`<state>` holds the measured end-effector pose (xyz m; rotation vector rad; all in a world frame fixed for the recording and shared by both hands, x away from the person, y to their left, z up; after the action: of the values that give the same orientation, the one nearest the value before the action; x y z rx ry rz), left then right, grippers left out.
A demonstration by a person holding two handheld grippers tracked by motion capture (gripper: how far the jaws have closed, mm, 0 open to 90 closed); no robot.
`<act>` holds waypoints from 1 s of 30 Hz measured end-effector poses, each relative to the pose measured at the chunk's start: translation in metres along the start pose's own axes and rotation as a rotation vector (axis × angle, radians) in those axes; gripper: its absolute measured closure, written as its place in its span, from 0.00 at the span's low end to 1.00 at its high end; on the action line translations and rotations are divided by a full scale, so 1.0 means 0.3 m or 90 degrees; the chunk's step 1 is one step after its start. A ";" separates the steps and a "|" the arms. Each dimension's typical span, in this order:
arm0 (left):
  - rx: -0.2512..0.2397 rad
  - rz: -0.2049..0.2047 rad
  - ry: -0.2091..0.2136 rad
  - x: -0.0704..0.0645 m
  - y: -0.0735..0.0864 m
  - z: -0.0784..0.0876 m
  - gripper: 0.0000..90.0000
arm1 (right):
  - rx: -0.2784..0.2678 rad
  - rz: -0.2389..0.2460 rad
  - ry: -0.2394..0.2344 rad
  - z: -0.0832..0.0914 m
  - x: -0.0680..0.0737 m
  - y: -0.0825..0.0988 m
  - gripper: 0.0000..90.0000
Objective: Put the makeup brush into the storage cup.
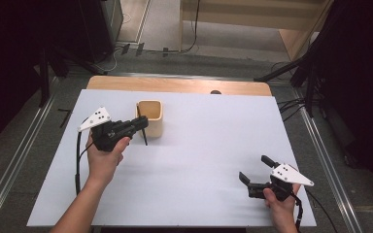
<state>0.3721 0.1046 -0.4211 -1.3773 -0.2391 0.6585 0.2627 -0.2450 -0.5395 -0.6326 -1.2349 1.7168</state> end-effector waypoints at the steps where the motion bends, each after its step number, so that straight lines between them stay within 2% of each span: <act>1: -0.002 0.000 -0.001 0.002 -0.007 -0.005 0.94 | 0.000 -0.001 -0.001 0.001 0.001 0.000 0.00; 10: -0.010 -0.014 -0.007 0.009 -0.060 -0.040 0.94 | -0.001 -0.004 0.001 0.004 -0.006 -0.001 0.00; 17: -0.025 -0.012 -0.014 0.022 -0.101 -0.044 0.94 | -0.001 -0.003 -0.003 0.004 -0.003 -0.001 0.00; 30: -0.029 -0.024 -0.028 0.049 -0.140 -0.059 0.94 | 0.004 0.000 -0.006 -0.003 0.002 0.003 0.00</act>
<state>0.4054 0.0961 -0.3877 -1.4003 -0.3167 0.6554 0.2628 -0.2440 -0.5407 -0.6210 -1.2360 1.7246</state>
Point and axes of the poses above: each handheld gripper's, and its own axes: z roughly backward along the jaws, y roughly out of its underside, x roughly to its left, the point moved 9 cm from there along -z, roughly forward along the jaws, and after that the axes turned 1 degree about -z, right-handed, at the moved point
